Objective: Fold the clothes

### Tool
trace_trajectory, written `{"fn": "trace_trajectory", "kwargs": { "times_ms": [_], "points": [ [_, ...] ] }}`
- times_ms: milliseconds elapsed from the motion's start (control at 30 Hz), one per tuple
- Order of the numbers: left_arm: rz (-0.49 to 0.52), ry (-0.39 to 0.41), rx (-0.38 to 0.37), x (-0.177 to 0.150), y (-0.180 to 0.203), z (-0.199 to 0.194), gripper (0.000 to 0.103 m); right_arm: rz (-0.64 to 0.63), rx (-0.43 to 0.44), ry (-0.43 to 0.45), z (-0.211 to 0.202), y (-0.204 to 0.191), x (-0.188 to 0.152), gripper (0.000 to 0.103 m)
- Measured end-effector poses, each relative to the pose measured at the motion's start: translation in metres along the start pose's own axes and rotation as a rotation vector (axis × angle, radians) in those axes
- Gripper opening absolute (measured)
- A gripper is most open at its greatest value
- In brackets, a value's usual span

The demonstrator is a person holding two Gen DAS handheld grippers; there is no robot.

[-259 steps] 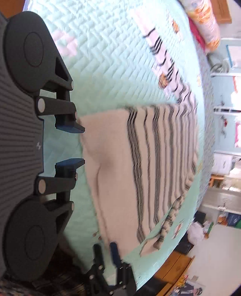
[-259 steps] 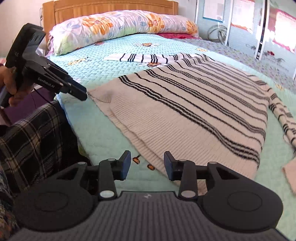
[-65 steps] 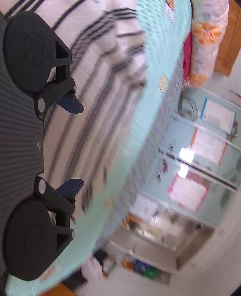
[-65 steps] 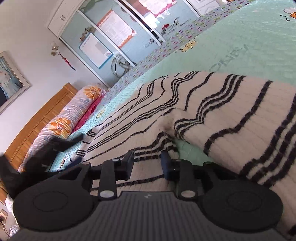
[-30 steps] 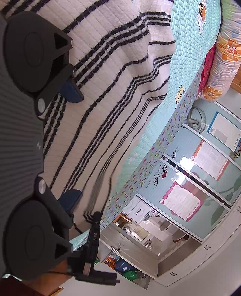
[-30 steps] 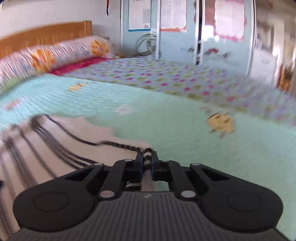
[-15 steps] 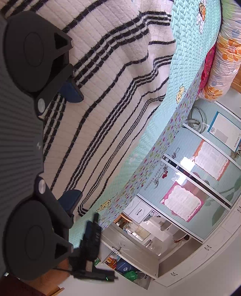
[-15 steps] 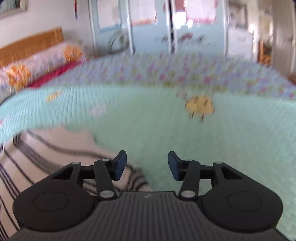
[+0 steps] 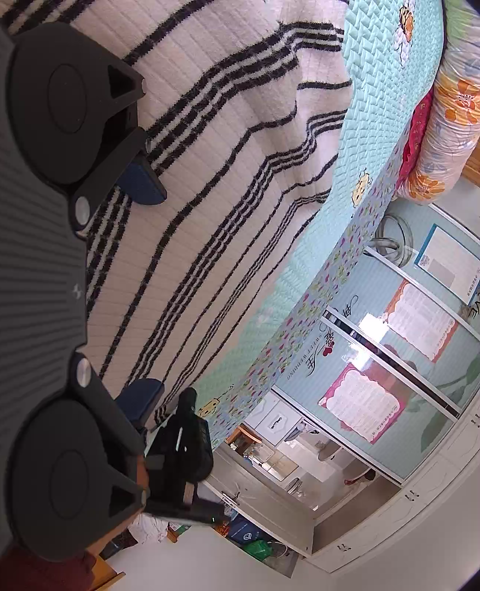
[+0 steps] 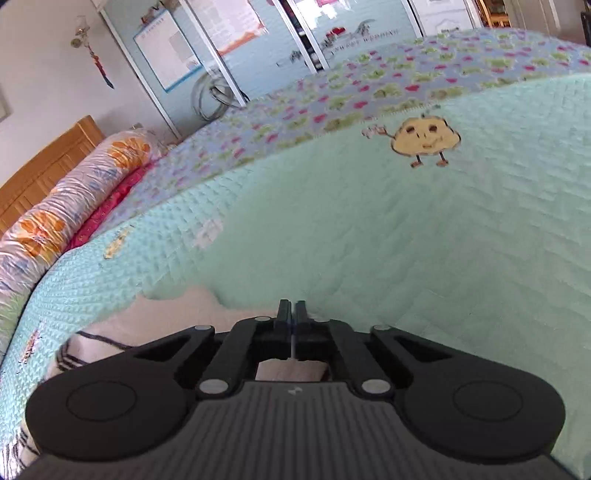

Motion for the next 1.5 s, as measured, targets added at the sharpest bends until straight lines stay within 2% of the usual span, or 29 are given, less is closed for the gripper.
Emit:
{"fn": "trace_trajectory", "kwargs": {
  "times_ms": [67,100,167,200,267,367,400,467,567,633,700,733,800,867,967,1033,1100,1200,1300,1367,1500],
  "points": [
    [0.001,0.0,0.002,0.0,0.001,0.0,0.103,0.019,0.03,0.045,-0.019,-0.009,-0.003,0.021],
    [0.002,0.0,0.002,0.0,0.001,0.0,0.103,0.029,0.044,0.067,-0.029,-0.013,-0.004,0.024],
    [0.001,0.0,0.002,0.0,0.002,0.0,0.103,0.068,0.015,0.065,-0.031,-0.011,-0.009,0.028],
    [0.001,0.0,0.002,0.0,0.001,0.0,0.103,0.078,-0.049,0.03,-0.019,-0.002,-0.012,0.028],
    [0.0,0.0,0.002,0.0,0.001,0.0,0.103,0.147,-0.065,0.046,-0.013,0.012,-0.012,0.0],
    [-0.003,-0.001,0.001,0.001,0.001,0.001,0.103,0.25,-0.089,0.07,-0.004,0.032,-0.011,0.0],
    [-0.004,-0.002,0.001,0.001,0.001,0.001,0.103,0.261,-0.092,0.094,-0.013,0.028,-0.013,0.0],
    [-0.015,-0.003,-0.005,0.002,0.0,0.0,0.103,0.25,-0.074,0.16,-0.041,0.009,-0.02,0.013],
    [-0.088,0.013,-0.04,0.007,-0.008,-0.004,0.103,0.317,0.055,0.194,-0.078,-0.025,-0.043,0.028],
    [-0.126,0.025,-0.057,0.008,-0.012,-0.007,0.102,0.304,0.077,0.133,-0.068,-0.034,-0.054,0.034],
    [-0.109,0.022,-0.051,0.006,-0.01,-0.006,0.102,0.291,0.098,0.072,-0.058,-0.042,-0.064,0.034],
    [-0.099,0.018,-0.046,0.006,-0.009,-0.006,0.102,0.344,0.077,0.071,-0.048,-0.028,-0.063,0.034],
    [-0.083,0.011,-0.036,0.005,-0.006,-0.004,0.103,0.448,0.034,0.07,-0.028,-0.001,-0.061,0.0],
    [-0.084,0.009,-0.032,0.005,-0.006,-0.004,0.103,0.586,0.014,0.182,-0.026,0.022,-0.062,0.0],
    [-0.103,0.004,-0.011,0.011,-0.007,-0.009,0.101,0.539,-0.028,0.272,-0.029,0.014,-0.067,0.0],
    [-0.076,0.011,0.045,0.023,-0.006,-0.017,0.097,0.469,-0.048,0.298,-0.028,0.008,-0.068,0.0],
    [-0.024,0.08,0.124,0.047,-0.006,-0.034,0.097,0.406,-0.072,0.301,-0.026,0.002,-0.067,0.0],
    [0.086,0.165,0.183,0.086,-0.011,-0.044,0.103,0.368,-0.074,0.294,-0.023,0.002,-0.063,0.0],
    [0.181,0.121,0.255,0.129,-0.032,-0.019,0.103,0.359,-0.05,0.291,-0.022,0.005,-0.061,0.003],
    [0.218,0.089,0.266,0.159,-0.052,0.01,0.103,0.363,-0.024,0.281,-0.022,0.006,-0.061,0.004],
    [0.243,-0.075,0.175,0.187,-0.08,0.077,0.1,0.368,0.024,0.262,-0.021,0.006,-0.061,0.008]
  ]
}}
Point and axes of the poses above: each gripper's, at about its wrist camera, not at the fingertips, and z roughly the way its jaws point, y to its right, x to its top, the point moved 6 cm from there along z, roughly the way its jaws point, and after that the axes turned 2 degrees about y, right-handed, at the moved point
